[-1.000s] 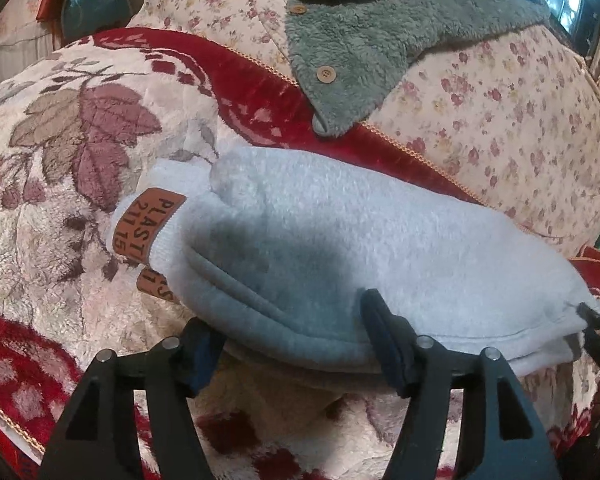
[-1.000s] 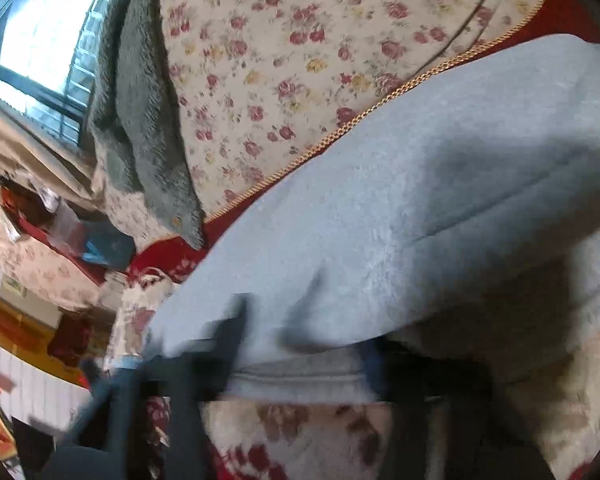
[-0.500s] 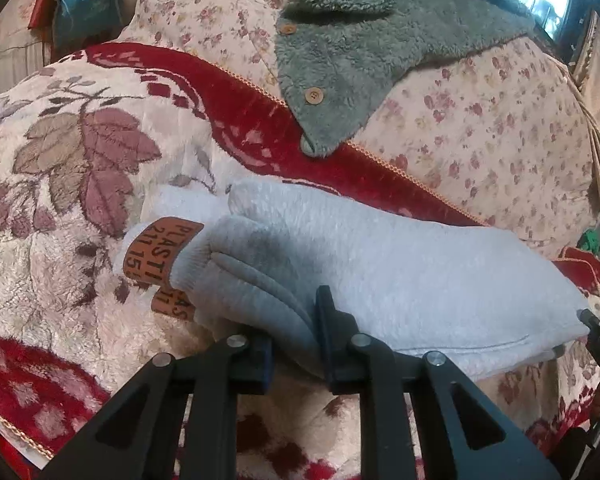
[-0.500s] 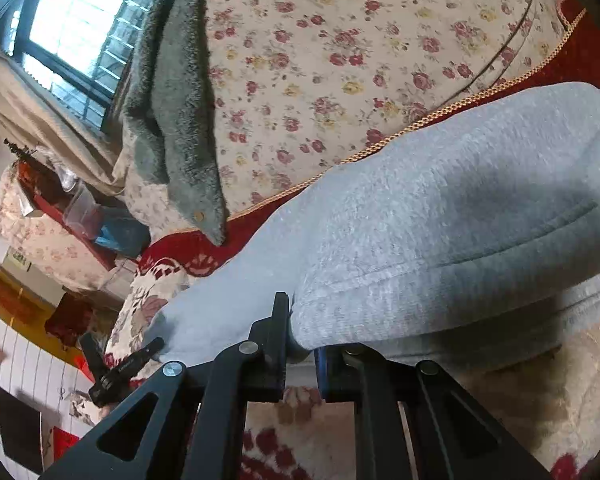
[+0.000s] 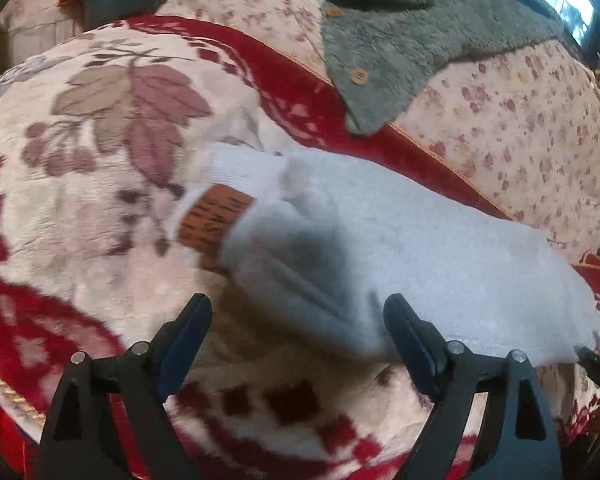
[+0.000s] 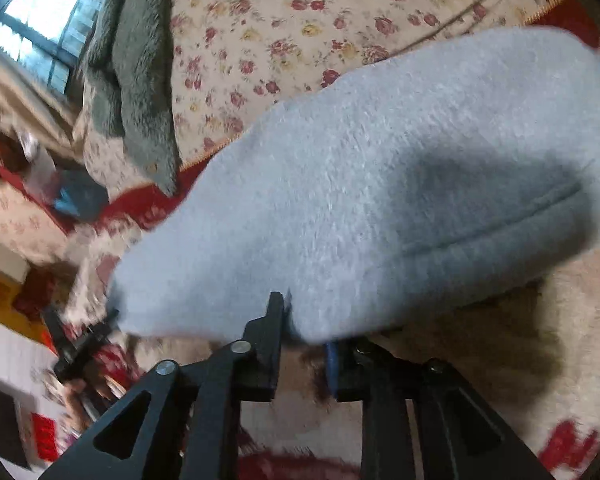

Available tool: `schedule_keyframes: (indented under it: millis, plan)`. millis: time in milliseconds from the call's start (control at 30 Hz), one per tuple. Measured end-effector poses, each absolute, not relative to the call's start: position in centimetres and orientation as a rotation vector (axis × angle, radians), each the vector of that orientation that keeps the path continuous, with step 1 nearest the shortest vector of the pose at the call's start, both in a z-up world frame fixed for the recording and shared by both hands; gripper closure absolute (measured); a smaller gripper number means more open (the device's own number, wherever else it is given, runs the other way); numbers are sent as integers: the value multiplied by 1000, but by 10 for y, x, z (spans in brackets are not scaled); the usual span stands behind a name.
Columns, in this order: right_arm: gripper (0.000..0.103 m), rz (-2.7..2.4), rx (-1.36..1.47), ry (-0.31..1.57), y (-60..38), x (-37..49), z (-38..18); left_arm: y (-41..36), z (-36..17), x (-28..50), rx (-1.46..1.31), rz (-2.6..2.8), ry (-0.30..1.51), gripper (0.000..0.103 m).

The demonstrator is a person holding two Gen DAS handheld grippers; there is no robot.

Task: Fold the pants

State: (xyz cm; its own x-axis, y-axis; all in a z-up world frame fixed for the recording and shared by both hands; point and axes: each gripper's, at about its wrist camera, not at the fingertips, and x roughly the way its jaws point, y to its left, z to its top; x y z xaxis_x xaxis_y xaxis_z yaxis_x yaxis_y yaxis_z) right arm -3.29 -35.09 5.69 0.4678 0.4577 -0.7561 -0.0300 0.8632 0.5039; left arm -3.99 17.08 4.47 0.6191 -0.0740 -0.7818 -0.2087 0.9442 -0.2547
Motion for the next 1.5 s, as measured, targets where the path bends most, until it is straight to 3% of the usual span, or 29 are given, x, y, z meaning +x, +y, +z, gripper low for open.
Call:
schedule_keyframes:
  millis: [133,467,633,767,967,1233,1433,1500]
  plan:
    - [42,400,379,1096,-342,-56,75,187,55,-48,-360,113,880,16]
    - [42,647,174,989,-221,-27,112,173,69,-10,-353,120,837,16]
    - [42,570,98,1004,-171,38,76,175,45,20,-305,210,887,16]
    - [42,517,114,1132,-160,64,25,192,17,31,-356,230,963,11]
    - [42,562,138,1086,-177,54,35,179,38,27,-326,213,930,11]
    - [36,322,114,934,-291,19,97,113,77,47,-320,17,900,11]
    - [33,248,161,1075,-355,-6,56,34,84,80,-272,-148,941,11]
    - [33,266,155,1042,-359,-12,55,2,85,95,-256,-212,954,11]
